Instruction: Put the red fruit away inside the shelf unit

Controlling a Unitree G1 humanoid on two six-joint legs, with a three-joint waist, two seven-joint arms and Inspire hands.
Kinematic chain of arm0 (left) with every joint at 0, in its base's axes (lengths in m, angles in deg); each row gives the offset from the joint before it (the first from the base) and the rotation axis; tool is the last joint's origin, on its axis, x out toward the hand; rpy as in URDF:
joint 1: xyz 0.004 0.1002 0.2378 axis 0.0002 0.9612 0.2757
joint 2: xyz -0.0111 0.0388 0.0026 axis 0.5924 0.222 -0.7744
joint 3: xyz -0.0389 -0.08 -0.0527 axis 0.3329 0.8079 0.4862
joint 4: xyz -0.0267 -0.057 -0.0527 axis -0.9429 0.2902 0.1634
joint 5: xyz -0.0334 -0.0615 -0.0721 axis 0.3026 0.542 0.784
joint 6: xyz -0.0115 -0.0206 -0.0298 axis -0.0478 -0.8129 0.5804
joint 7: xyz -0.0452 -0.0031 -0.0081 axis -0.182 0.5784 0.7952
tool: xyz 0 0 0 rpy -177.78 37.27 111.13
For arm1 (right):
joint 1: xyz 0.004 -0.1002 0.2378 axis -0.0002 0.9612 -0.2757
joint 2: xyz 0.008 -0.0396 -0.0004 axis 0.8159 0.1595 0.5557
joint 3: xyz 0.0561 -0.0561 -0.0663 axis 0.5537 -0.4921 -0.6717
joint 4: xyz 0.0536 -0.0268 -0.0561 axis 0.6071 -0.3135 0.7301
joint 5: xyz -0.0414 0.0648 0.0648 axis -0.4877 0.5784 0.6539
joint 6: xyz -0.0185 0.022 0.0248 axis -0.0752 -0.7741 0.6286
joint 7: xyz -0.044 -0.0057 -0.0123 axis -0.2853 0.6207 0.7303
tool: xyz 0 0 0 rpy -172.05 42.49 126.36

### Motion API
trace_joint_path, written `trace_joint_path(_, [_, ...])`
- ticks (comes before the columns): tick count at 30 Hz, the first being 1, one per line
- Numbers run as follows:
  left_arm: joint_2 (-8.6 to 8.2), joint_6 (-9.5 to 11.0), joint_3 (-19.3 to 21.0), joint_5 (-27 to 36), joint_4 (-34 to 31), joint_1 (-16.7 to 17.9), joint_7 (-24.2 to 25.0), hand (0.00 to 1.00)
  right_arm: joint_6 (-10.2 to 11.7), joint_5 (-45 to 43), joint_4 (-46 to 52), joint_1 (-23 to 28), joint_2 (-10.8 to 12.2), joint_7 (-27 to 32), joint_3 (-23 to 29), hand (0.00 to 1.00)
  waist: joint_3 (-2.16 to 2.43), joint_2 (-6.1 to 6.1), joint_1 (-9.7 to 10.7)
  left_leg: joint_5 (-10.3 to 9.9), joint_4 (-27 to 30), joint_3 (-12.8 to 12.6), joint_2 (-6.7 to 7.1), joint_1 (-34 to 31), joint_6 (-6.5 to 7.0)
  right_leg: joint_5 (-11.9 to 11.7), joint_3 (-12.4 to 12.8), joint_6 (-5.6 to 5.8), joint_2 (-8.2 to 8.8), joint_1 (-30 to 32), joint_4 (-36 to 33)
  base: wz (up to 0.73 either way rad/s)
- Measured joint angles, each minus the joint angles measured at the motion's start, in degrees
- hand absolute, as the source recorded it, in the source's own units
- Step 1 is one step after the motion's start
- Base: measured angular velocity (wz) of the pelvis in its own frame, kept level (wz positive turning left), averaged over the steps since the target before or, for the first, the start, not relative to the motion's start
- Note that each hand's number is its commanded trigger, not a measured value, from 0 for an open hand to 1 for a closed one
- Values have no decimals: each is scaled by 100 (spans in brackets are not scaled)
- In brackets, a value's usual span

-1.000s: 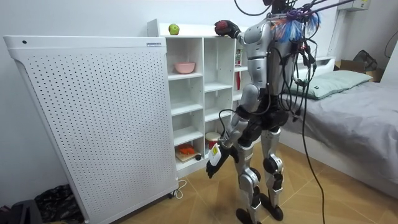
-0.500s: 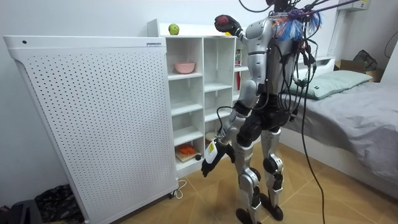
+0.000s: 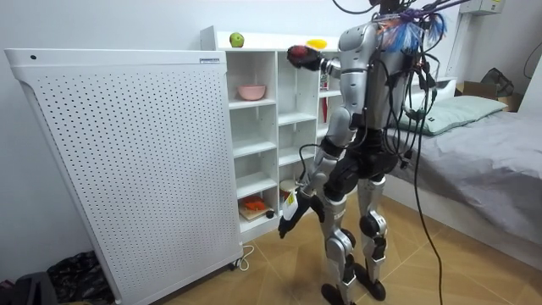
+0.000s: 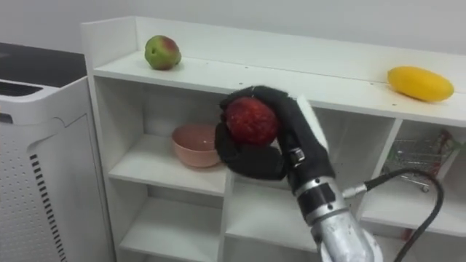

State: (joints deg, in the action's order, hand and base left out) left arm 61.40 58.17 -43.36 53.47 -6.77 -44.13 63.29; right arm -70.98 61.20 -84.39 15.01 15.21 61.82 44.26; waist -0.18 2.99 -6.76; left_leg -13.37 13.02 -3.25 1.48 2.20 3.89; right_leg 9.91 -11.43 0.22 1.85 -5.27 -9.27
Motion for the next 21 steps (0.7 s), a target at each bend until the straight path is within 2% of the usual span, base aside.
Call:
trace_joint_path(3, [-15, -8, -166, 63, 203, -245, -37, 0, -3, 162, -546, 2, 161, -71, -58, 100, -37, -130, -45, 48, 66, -12, -1, -252, 16, -38, -15, -19, 11, 282, -77, -2])
trace_joint_path(5, [-47, -6, -373, 318, 319, -382, -146, 0, 14, 280, -1134, -9, 324, -76, -61, 100, -37, -204, -2, 125, 74, -27, 17, -386, 32, -64, -27, -21, 40, 426, -90, 2])
trace_joint_path(9, [-114, 29, -507, 663, 447, -557, -396, 0, -9, 579, -2069, -12, 483, -61, -50, 100, -47, -299, -60, 181, 114, -70, 15, -717, 40, -60, -5, -18, 74, 847, -303, -4])
trace_joint_path(13, [-217, 58, -668, 907, 546, -705, -544, 0, -17, 793, -2924, -12, 533, -27, -9, 100, -108, -394, -33, 180, 458, -68, 15, -1297, 41, -34, -50, -28, 142, 1451, -696, 2])
trace_joint_path(16, [-246, 72, -725, 1116, 547, -737, -535, 0, -13, 1182, -3345, -43, 687, 84, 181, 100, -148, -446, -10, 175, 720, -123, 44, -1767, 63, 64, -146, -57, 262, 2025, -1174, -5])
trace_joint_path(17, [-245, 75, -726, 1251, 581, -752, -539, 0, -14, 1405, -3561, -48, 691, 100, 223, 100, -182, -491, -11, 170, 840, -120, 53, -1905, 72, 101, -142, -64, 301, 2187, -1367, 5])
trace_joint_path(21, [-279, 86, -762, 1438, 583, -760, -578, 0, -16, 1969, -3831, -72, 666, 63, 346, 100, -237, -590, -7, 127, 1116, -137, 128, -2487, 129, 257, -103, -132, 444, 2877, -1932, 3])
